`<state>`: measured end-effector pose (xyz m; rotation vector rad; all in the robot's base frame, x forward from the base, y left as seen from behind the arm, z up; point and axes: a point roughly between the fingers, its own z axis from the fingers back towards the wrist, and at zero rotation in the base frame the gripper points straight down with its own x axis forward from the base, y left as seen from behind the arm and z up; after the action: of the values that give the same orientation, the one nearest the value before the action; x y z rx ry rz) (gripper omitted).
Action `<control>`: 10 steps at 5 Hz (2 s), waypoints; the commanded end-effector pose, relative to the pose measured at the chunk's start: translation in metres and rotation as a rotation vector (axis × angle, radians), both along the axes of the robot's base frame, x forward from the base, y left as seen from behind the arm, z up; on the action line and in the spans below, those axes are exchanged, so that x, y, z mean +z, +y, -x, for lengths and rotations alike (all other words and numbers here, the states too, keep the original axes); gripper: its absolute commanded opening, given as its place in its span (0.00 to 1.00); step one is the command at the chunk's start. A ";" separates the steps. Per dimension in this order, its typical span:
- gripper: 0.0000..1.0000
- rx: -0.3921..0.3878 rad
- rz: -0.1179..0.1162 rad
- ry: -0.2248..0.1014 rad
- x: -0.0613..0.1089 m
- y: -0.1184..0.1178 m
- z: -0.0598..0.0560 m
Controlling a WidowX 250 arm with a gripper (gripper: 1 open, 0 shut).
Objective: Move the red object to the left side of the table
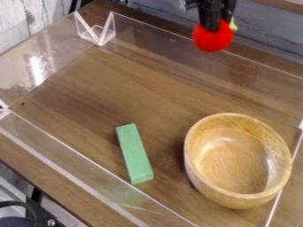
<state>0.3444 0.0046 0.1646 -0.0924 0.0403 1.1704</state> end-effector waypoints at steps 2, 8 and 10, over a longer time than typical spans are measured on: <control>0.00 0.170 -0.012 -0.066 0.040 0.060 0.006; 0.00 0.438 -0.005 -0.038 0.092 0.205 0.065; 0.00 0.651 -0.008 -0.022 0.095 0.197 0.056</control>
<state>0.2937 0.2071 0.2263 -0.0886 0.0997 1.8259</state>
